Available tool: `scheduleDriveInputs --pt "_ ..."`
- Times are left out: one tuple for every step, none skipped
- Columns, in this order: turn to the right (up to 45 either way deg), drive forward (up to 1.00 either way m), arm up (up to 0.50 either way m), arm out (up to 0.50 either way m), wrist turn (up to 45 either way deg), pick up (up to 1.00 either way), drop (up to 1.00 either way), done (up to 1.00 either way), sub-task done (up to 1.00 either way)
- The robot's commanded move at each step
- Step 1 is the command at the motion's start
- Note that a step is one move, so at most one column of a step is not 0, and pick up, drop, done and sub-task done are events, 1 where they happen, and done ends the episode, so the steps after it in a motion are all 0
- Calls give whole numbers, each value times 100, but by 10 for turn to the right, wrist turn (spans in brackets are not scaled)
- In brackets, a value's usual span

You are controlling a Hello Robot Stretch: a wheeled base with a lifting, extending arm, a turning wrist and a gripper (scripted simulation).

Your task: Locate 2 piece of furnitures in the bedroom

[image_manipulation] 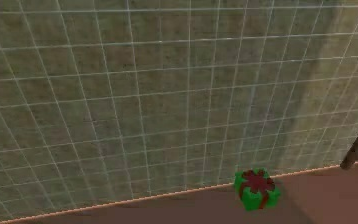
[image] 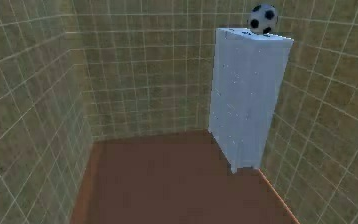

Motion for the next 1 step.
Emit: scheduleDriveInputs --pt "0 85 0 0 0 0 0 0 0"
